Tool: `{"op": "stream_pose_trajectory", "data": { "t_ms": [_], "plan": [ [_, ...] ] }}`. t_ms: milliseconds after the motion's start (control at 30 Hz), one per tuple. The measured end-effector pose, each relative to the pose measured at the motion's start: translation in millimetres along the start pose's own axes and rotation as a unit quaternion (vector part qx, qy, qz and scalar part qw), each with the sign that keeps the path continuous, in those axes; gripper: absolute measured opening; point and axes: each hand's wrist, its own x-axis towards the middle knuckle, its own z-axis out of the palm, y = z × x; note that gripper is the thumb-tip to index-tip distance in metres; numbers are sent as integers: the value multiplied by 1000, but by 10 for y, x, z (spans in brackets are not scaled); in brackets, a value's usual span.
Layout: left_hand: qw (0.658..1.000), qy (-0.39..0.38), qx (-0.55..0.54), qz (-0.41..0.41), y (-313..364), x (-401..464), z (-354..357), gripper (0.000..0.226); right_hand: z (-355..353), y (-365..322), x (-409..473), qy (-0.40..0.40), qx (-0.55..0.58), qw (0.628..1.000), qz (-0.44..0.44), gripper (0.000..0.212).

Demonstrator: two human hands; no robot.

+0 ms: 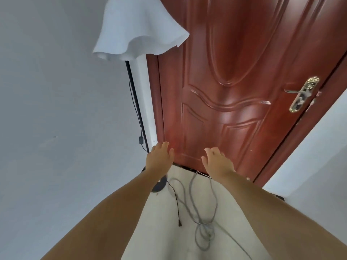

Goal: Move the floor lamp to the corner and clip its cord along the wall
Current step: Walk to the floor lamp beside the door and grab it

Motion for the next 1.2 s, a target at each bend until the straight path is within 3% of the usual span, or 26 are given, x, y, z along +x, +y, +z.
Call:
{"op": "stream_pose_trajectory", "data": {
  "t_ms": [233, 567, 800, 1033, 1200],
  "plan": [
    [997, -18, 36, -71, -299, 909, 293, 41, 429, -229, 1184, -25, 54, 995, -75, 36],
    [990, -49, 52, -124, -369, 2069, 601, 44, 694, -65, 2492, -69, 87, 990, -83, 37],
    [966, -19, 23, -258, -815, 2354, 1065, 38, 1210, -194, 3275, -128, 85, 976, -157, 40],
    [894, 16, -83, -440, -1490, 2496, 2095, 40, 2316, -248, 3679, -205, 71, 954, -205, 42],
    [820, 75, -187, -535, -2137, 2767, 2706, 75, 3363, -303, 3780, -277, 65, 939, -191, 42]
  ]
}}
